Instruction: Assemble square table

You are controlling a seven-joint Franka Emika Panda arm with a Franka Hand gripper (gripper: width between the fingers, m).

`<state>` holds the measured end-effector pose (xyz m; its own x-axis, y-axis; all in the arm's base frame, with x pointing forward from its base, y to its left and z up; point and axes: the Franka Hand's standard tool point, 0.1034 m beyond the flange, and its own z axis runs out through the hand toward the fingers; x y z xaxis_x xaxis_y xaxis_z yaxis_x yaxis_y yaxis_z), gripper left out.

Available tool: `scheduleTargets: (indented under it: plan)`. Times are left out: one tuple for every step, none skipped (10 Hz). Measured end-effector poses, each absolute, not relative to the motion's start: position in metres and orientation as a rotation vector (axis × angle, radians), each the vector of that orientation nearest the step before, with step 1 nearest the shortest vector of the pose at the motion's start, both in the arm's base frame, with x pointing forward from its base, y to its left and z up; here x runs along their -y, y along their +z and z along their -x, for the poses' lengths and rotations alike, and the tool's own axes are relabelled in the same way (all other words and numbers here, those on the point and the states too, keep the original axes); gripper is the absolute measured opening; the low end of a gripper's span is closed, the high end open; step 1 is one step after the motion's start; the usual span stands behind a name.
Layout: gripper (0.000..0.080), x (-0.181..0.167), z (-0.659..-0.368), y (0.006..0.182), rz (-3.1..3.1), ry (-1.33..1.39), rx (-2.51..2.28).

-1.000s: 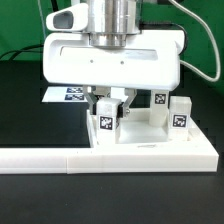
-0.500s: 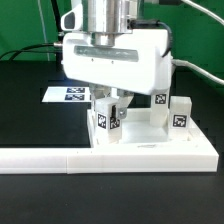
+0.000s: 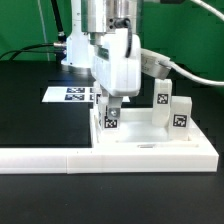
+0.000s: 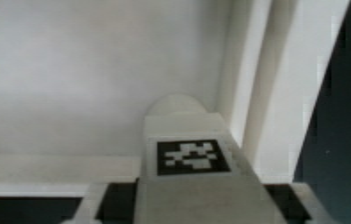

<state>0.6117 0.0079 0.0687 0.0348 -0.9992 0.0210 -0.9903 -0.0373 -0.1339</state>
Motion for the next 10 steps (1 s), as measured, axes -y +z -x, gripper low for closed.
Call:
scheduleTargets:
  plan:
    - [0.0291, -0.009, -0.611, 0.0684, 2.084, -0.15, -2.222]
    - [0.0291, -0.0101, -0.6108, 0.0684, 1.969, -0.137, -2.312]
    - [0.0291, -0.0097, -0.6108, 0.0683, 1.94, -0.134, -2.335]
    - [0.0291, -0.0088, -0.6107, 0.0682, 1.898, -0.129, -2.365]
    - [0.0365, -0.0097, -0.6106, 0.0679, 1.858, -0.123, -2.393]
    - [0.0365, -0.0111, -0.6104, 0.0675, 1.872, -0.122, -2.381]
    - [0.0565, -0.011, -0.6104, 0.0675, 1.937, -0.127, -2.332]
    - [0.0565, -0.011, -0.6104, 0.0675, 1.967, -0.129, -2.308]
    - [0.0634, -0.0111, -0.6104, 0.0675, 2.024, -0.133, -2.261]
    - [0.0645, -0.0111, -0.6105, 0.0675, 2.158, -0.143, -2.14]
